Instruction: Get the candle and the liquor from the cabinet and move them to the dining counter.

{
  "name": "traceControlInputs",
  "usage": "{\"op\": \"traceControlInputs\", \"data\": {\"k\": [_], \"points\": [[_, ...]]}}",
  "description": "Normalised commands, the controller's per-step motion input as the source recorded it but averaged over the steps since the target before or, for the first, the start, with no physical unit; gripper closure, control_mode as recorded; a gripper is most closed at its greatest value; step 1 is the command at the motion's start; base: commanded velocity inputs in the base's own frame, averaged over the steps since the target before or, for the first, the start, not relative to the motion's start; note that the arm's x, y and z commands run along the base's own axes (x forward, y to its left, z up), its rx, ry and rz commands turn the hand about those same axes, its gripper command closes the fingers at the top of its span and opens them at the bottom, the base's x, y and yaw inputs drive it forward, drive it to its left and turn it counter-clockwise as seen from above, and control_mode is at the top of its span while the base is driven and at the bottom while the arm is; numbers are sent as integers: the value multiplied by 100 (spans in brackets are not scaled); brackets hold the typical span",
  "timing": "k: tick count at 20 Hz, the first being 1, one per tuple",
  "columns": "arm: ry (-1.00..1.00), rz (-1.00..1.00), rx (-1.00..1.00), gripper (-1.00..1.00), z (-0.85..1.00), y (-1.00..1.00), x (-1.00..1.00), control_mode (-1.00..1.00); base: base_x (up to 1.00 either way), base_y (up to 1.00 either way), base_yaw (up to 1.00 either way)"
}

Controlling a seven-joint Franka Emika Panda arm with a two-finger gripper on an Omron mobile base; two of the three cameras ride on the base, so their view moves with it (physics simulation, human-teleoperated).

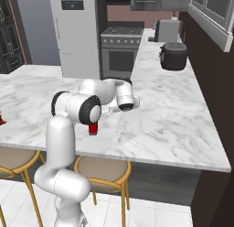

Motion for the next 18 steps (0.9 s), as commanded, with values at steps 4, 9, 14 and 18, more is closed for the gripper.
{"op": "traceControlInputs", "data": {"k": [4,9,14,18], "points": [[0,0,0,100,-8,1,8,-100,0,0,0],[0,0,0,100,-18,0,13,-100,0,0,0],[0,0,0,100,-30,1,5,-100,0,0,0],[-1,0,0,100,-36,1,0,-100,0,0,0]]}}
